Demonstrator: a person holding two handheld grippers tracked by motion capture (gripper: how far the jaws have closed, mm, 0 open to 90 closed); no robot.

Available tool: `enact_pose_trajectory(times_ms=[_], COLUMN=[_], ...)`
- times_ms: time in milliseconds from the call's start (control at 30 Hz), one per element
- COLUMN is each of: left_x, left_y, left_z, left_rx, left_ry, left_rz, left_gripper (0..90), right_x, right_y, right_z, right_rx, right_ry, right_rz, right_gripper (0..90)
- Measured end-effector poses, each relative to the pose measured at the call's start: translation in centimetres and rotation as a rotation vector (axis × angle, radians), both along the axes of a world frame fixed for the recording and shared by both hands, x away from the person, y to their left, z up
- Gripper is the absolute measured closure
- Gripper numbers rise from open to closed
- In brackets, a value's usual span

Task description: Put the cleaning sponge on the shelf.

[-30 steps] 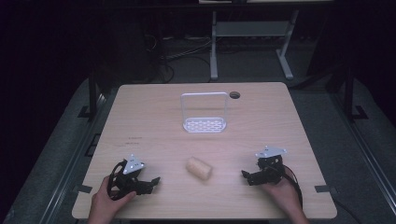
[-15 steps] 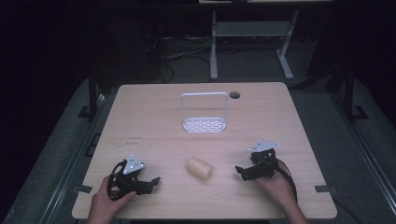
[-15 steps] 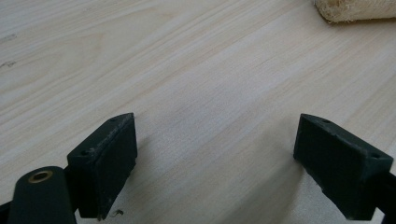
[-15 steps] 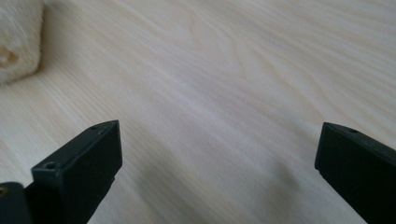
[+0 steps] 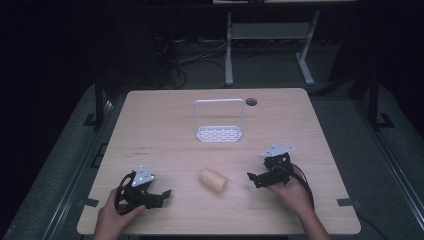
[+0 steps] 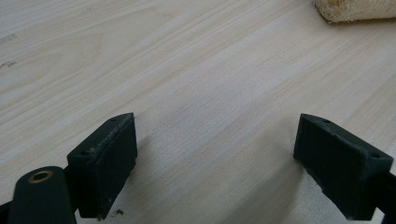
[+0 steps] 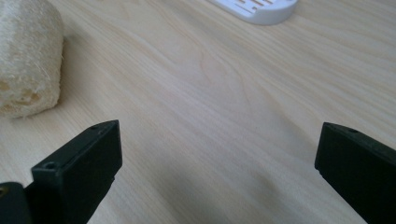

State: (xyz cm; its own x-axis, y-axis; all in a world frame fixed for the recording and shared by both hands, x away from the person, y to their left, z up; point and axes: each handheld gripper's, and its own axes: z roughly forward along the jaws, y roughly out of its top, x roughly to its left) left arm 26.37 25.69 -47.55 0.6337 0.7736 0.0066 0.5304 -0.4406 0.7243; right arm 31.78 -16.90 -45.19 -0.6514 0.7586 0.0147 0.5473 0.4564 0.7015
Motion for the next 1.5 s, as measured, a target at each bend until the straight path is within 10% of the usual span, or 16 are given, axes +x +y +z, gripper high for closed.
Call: enact_pose_trajectory(times_ms=[1500], left_x=[0.0], left_y=[0.0], left_z=[0.0], left_rx=[0.002], left_ry=[0.0], left_rz=[-0.001], left_gripper=[12.9], right_x=[2.2], right_y=[6.4], right_z=[3.1], right_rx=[0.059], right_ry=[-0.023], right_rz=[0.133], right_gripper=[0.5])
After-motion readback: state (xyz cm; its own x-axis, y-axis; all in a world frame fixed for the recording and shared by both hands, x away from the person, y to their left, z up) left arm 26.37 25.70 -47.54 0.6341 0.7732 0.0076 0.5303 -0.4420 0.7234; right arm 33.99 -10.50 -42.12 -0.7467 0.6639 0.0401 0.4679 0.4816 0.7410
